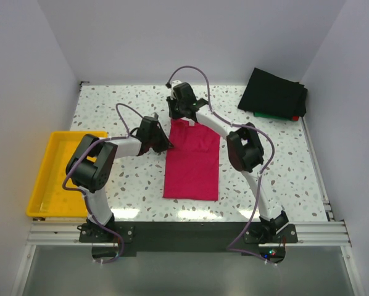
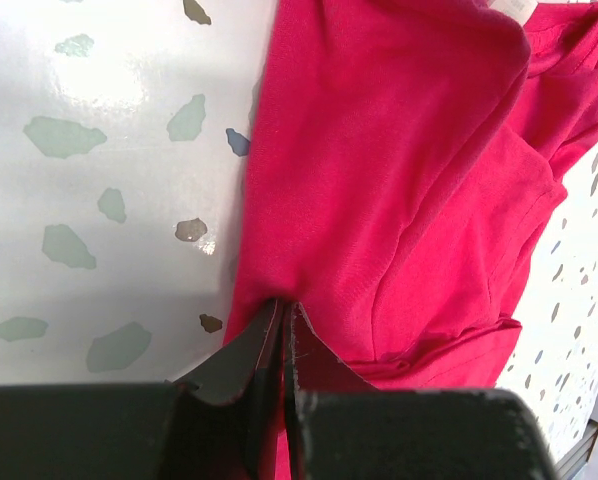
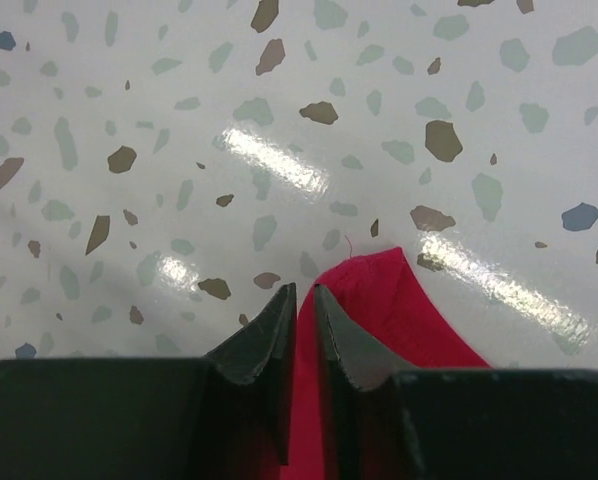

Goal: Fold and stack the t-shirts
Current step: Fold the tshirt

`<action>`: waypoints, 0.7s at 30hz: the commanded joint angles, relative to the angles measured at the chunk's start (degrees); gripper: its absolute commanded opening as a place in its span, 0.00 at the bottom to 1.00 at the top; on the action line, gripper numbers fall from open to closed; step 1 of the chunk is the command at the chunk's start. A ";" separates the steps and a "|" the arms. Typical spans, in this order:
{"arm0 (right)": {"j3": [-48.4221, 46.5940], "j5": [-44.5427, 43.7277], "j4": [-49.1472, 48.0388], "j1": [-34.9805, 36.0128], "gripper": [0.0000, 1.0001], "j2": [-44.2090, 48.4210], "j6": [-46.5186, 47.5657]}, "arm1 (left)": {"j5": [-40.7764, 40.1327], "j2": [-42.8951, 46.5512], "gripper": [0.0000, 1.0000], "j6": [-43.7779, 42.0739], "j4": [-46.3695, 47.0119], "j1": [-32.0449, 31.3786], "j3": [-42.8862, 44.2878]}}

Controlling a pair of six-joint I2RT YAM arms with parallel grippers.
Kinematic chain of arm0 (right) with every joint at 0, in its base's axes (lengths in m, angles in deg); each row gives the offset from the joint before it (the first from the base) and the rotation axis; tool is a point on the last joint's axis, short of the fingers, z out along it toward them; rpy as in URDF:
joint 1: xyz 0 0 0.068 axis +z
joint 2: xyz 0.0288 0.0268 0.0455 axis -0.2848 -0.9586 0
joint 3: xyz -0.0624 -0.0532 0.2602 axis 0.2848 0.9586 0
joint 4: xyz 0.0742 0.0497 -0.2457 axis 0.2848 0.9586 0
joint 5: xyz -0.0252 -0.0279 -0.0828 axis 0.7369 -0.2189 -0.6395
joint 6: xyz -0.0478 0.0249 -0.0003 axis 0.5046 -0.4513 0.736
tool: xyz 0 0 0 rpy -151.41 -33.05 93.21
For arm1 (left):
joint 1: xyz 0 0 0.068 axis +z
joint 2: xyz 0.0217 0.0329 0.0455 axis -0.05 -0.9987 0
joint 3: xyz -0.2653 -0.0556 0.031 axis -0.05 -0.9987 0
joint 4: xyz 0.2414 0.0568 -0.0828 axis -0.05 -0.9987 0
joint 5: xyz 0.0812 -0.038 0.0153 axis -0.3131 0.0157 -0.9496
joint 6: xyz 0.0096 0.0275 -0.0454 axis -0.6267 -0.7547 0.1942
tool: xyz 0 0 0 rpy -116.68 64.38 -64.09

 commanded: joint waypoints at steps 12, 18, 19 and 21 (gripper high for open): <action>0.93 -3.14 2.63 0.96 0.23 1.98 1.51 | -0.71 -1.87 0.08 0.27 -1.25 0.52 0.32; -0.39 -4.29 4.04 1.41 0.32 0.40 1.95 | -0.71 -2.04 0.08 0.27 -1.34 0.52 0.32; -0.39 -4.37 3.96 1.49 0.35 0.31 1.77 | -0.79 -2.04 0.08 0.27 -1.34 0.52 0.32; -0.13 -4.02 3.61 1.41 0.38 0.48 1.60 | -0.88 -2.04 0.08 0.27 -1.34 0.61 0.41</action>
